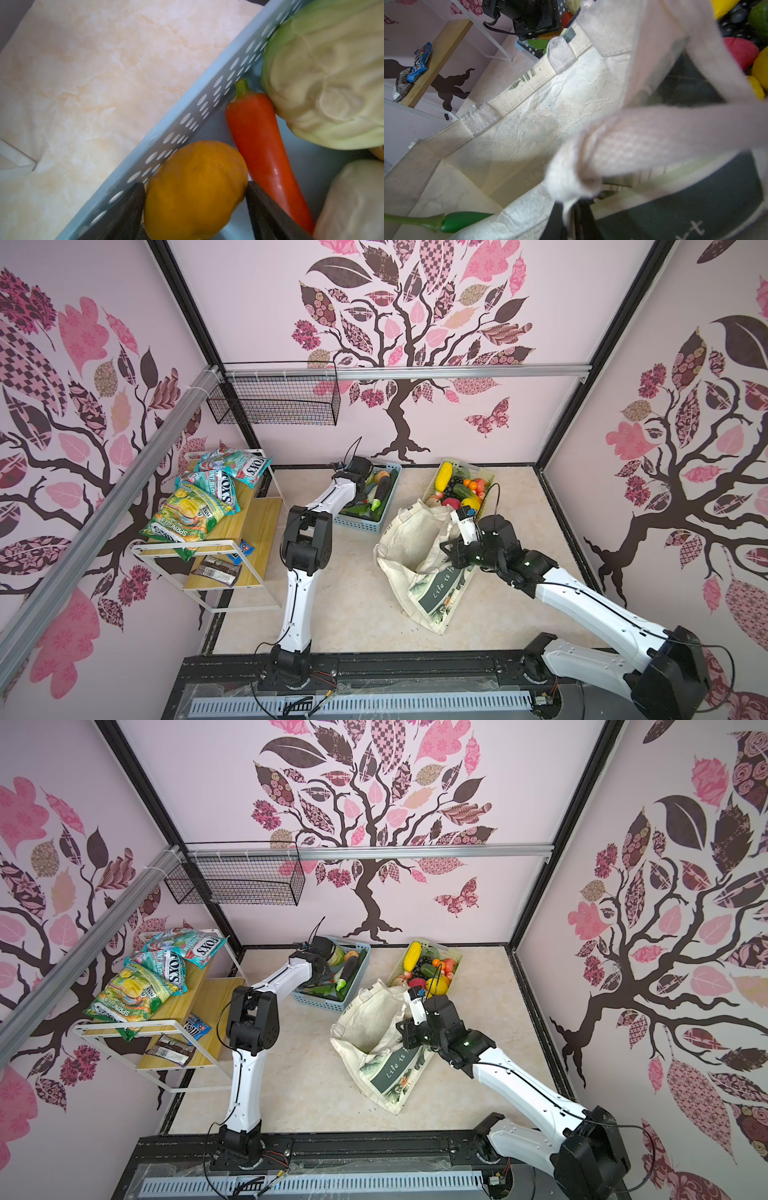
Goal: Place the food into the grocery bag and tie it
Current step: 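Lower the left gripper onto the orange potato in the blue basket, then grasp the orange potato with the left gripper and lift it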
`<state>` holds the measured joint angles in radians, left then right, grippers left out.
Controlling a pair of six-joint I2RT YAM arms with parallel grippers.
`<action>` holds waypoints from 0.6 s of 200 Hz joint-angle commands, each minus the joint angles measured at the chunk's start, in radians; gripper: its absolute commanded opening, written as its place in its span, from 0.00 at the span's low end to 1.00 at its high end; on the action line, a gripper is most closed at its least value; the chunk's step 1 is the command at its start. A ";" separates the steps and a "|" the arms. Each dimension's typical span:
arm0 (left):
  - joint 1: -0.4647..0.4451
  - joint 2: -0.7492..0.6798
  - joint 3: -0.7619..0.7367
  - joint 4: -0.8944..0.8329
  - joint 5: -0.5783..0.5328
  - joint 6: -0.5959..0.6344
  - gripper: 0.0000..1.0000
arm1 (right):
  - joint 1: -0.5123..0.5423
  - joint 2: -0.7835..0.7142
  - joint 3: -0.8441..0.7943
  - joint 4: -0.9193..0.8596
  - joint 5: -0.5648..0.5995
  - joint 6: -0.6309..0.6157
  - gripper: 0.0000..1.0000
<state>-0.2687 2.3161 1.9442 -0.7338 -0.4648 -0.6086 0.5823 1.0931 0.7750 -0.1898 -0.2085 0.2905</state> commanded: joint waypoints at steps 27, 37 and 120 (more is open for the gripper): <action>0.006 0.019 -0.039 0.007 0.057 0.010 0.81 | 0.004 0.018 0.000 -0.022 0.005 -0.007 0.11; 0.011 0.027 -0.035 0.003 0.071 0.009 0.81 | 0.004 0.016 0.001 -0.023 0.005 -0.006 0.11; 0.020 -0.080 -0.105 0.048 0.102 -0.001 0.68 | 0.004 -0.007 0.005 -0.036 0.012 -0.003 0.11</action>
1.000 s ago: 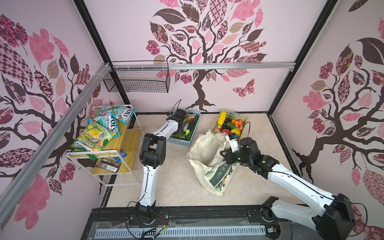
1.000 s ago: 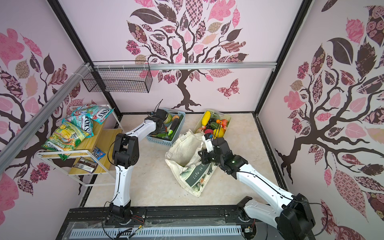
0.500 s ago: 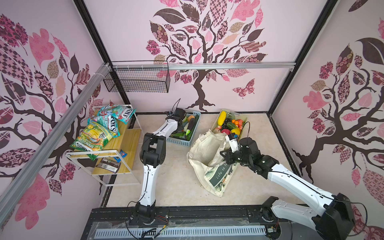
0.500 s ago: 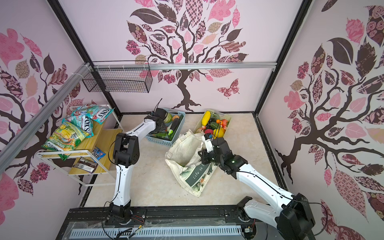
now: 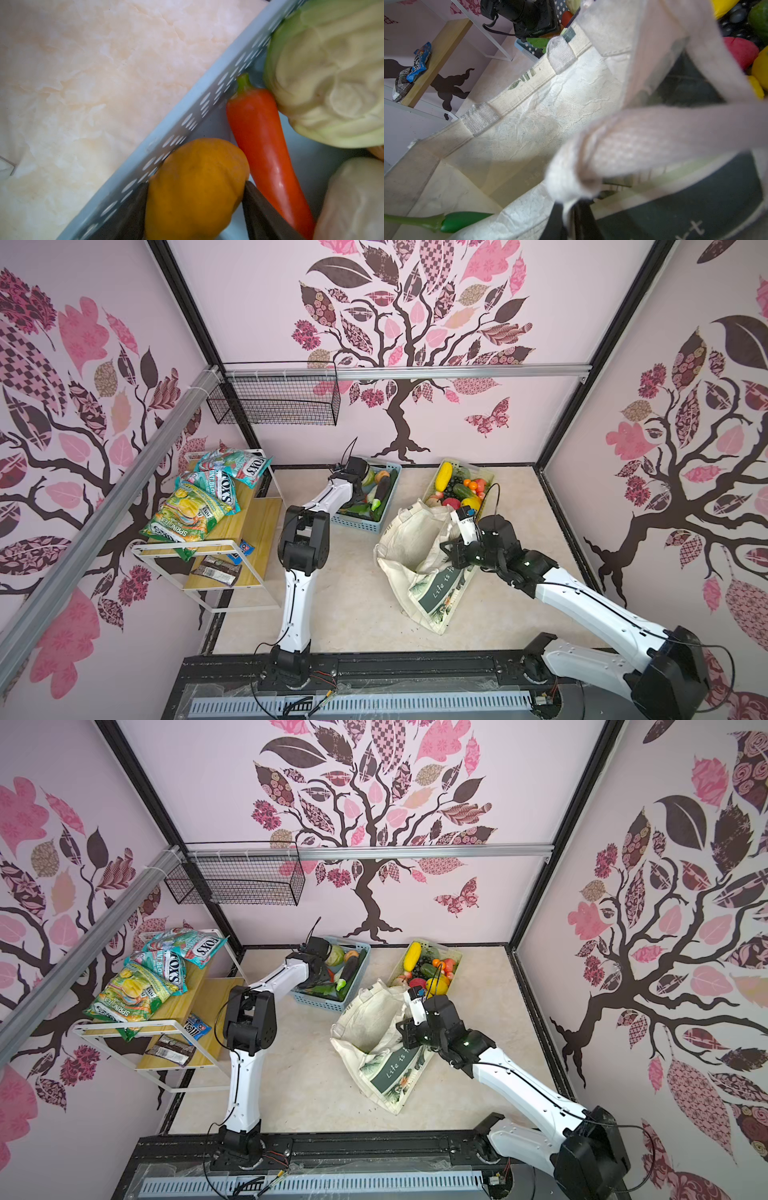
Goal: Place the food into the grocery bag and tie it
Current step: 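Grasp the orange potato with the left gripper and lift it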
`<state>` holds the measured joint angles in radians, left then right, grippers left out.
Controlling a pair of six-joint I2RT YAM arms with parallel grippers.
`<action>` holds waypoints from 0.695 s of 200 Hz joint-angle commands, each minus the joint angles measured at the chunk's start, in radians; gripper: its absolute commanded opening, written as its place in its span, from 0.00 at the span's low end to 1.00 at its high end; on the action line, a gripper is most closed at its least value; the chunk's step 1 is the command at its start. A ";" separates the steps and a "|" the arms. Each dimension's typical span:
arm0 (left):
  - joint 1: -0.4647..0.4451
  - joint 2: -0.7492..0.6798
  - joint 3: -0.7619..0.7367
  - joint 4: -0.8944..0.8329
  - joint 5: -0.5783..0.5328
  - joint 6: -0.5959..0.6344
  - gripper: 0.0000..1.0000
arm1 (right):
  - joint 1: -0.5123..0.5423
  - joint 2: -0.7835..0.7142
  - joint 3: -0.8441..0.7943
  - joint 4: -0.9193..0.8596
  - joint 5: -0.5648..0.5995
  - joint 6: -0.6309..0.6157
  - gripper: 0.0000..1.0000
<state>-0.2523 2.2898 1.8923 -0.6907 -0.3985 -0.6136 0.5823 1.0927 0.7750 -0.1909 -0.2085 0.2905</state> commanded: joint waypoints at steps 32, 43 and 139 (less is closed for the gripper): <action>0.003 -0.142 -0.115 0.038 0.052 0.015 0.68 | 0.004 -0.018 0.010 -0.035 0.014 0.002 0.11; 0.004 -0.173 -0.137 0.049 0.066 0.017 0.67 | 0.004 -0.023 0.013 -0.032 0.017 0.004 0.11; -0.006 -0.492 -0.314 0.153 0.300 0.002 0.66 | 0.004 -0.047 0.021 -0.018 0.026 0.039 0.11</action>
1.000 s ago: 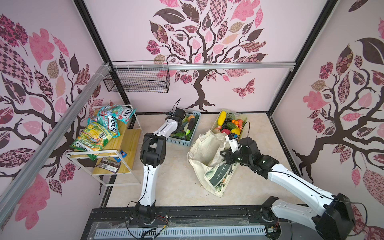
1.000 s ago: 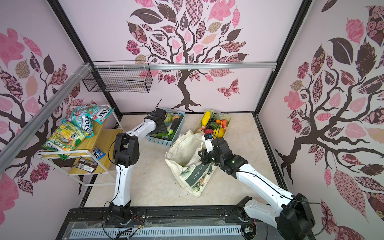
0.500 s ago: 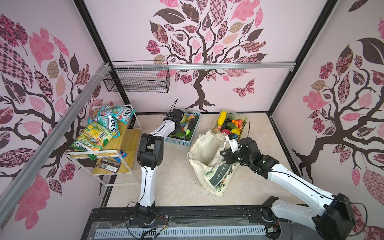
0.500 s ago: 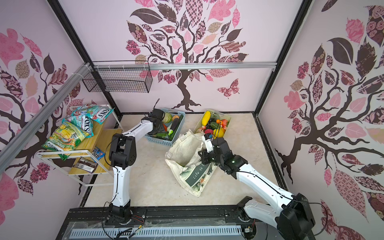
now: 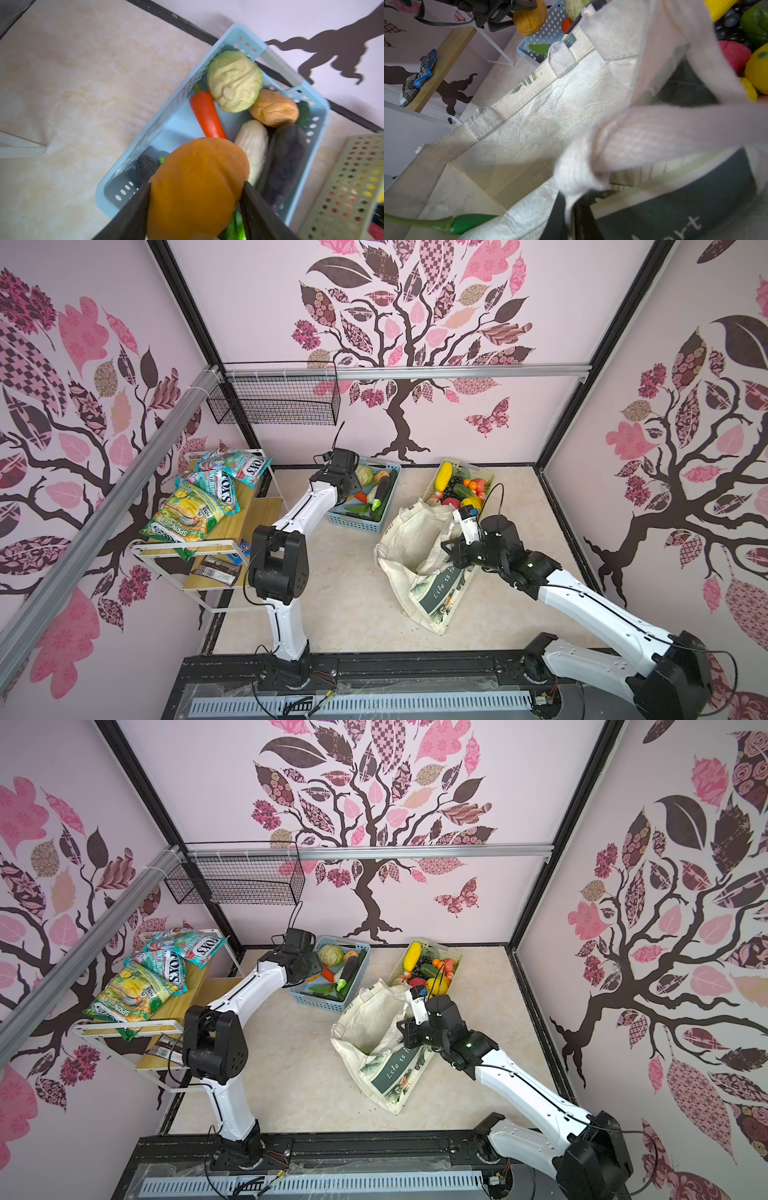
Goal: Place the food into the grocery bag and tie it
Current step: 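Grasp the orange potato with the left gripper and lift it, then carry the potato over the tote bag with the left gripper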
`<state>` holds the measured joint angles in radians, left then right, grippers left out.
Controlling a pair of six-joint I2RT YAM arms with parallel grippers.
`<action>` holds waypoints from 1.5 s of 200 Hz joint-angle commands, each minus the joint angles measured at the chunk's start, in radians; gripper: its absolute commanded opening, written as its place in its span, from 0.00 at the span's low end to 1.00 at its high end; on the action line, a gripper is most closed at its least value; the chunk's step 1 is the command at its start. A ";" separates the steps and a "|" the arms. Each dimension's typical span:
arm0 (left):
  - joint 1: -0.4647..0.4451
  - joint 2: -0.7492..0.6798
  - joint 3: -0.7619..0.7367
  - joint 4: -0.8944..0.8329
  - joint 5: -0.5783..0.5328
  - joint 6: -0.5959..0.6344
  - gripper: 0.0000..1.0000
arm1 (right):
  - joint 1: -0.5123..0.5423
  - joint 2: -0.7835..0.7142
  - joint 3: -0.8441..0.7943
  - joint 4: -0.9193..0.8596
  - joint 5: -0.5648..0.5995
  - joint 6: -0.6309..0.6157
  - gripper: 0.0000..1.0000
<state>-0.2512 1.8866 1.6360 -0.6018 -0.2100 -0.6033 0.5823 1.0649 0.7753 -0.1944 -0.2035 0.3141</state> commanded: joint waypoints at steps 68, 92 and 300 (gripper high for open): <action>-0.113 -0.337 -0.213 0.160 0.301 -0.051 0.66 | 0.004 -0.040 0.001 -0.007 0.035 0.037 0.11; -0.150 -0.405 -0.257 0.182 0.346 -0.073 0.66 | 0.004 -0.040 -0.005 -0.008 0.036 0.039 0.11; -0.530 -0.458 -0.446 0.140 0.336 -0.007 0.65 | 0.004 -0.062 0.002 -0.042 0.081 0.029 0.11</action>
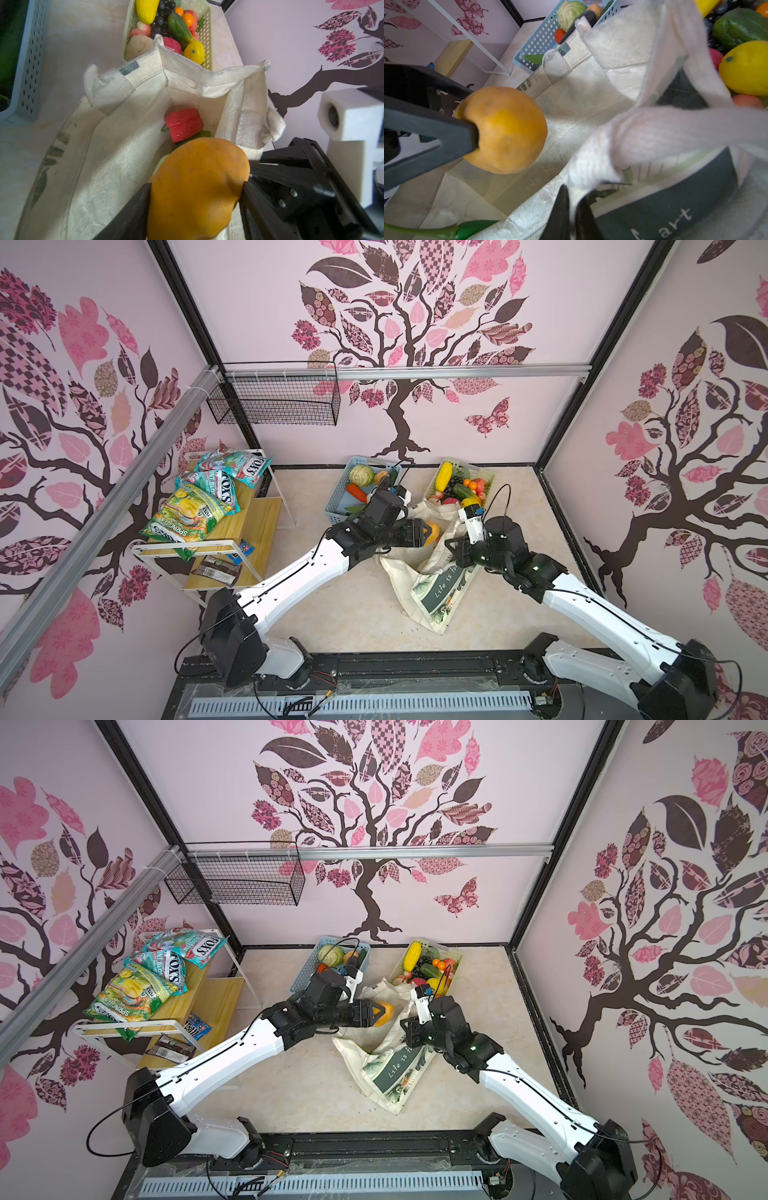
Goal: Place the food into the grocery bag and tie it
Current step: 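Carry the potato over the tote bag with the left gripper, then lower the potato into the bag and open the left gripper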
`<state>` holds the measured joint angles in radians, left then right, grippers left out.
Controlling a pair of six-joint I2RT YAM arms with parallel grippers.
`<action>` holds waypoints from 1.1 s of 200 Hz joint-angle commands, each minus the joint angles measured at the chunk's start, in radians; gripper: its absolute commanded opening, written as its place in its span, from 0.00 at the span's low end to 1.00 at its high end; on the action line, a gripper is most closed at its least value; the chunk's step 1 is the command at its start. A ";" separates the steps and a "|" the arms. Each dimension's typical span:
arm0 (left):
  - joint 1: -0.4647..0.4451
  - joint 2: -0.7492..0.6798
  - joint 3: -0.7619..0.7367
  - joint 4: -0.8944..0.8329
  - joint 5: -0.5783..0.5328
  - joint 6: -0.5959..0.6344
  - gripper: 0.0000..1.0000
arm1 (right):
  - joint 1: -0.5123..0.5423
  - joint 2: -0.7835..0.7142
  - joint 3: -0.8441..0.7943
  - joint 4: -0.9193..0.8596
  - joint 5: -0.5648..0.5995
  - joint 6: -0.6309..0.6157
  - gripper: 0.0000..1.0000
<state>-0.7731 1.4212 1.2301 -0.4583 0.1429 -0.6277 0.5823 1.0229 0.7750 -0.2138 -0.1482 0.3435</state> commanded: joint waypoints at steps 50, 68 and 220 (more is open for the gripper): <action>-0.022 0.021 -0.062 -0.030 -0.064 0.028 0.66 | 0.004 -0.022 0.003 -0.024 0.023 0.000 0.11; -0.029 0.027 -0.064 -0.040 -0.076 0.032 0.66 | 0.004 -0.023 0.003 -0.024 0.024 -0.003 0.11; -0.057 -0.033 0.049 -0.125 -0.178 0.072 0.82 | 0.005 -0.006 0.015 -0.018 0.001 -0.002 0.11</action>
<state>-0.8291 1.4326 1.2053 -0.5617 0.0071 -0.5755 0.5823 1.0229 0.7750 -0.2142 -0.1493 0.3431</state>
